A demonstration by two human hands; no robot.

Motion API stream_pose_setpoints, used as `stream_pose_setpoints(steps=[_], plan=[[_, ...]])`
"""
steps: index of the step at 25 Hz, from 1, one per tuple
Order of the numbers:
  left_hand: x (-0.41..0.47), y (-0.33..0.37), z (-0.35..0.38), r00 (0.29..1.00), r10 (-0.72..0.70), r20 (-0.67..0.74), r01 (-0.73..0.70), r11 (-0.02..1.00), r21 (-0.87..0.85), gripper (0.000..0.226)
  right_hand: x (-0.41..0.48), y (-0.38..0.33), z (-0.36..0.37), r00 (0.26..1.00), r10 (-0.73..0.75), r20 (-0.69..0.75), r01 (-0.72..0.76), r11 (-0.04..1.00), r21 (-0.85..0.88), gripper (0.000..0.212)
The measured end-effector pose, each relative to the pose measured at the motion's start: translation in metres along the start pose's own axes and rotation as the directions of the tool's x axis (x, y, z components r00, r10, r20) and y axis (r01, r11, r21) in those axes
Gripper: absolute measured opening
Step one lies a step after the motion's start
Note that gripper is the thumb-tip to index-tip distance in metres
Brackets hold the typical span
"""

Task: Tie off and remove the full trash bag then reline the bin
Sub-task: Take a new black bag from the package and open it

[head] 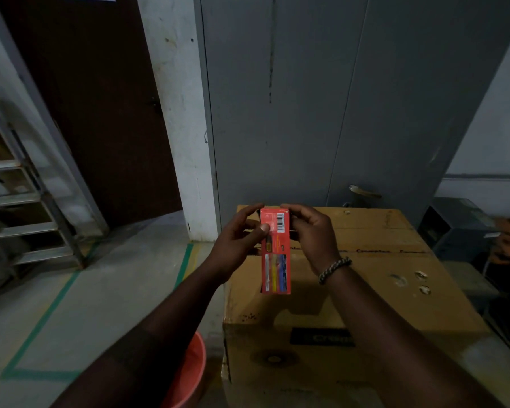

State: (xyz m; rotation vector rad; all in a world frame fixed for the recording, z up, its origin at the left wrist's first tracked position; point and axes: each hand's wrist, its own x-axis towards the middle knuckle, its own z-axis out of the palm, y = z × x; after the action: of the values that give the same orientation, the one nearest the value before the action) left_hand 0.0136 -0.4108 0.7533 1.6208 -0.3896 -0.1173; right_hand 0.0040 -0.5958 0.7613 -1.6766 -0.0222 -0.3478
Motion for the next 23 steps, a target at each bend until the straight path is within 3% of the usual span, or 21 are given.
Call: stream_pose_setpoints(steps=[6,10,17,23], plan=[[0.004,-0.015,-0.006,1.0,0.019,-0.006,-0.019,0.994,0.109,0.067,0.001,0.004,-0.002,0.999,-0.002,0.038,0.004,0.997,-0.074,0.028],[0.006,-0.024,-0.006,0.999,0.044,-0.004,-0.043,0.983,0.18,0.062,-0.001,0.016,-0.001,0.997,0.021,0.068,-0.016,0.998,-0.066,0.032],[0.008,-0.05,-0.007,0.994,0.113,-0.008,-0.108,0.964,0.241,0.051,-0.012,0.034,0.012,0.995,-0.084,0.055,0.1,0.873,-0.477,0.038],[0.003,-0.046,-0.007,0.997,0.076,0.032,-0.078,0.994,0.079,0.041,-0.014,0.033,0.011,0.994,-0.102,0.027,0.101,0.846,-0.523,0.041]])
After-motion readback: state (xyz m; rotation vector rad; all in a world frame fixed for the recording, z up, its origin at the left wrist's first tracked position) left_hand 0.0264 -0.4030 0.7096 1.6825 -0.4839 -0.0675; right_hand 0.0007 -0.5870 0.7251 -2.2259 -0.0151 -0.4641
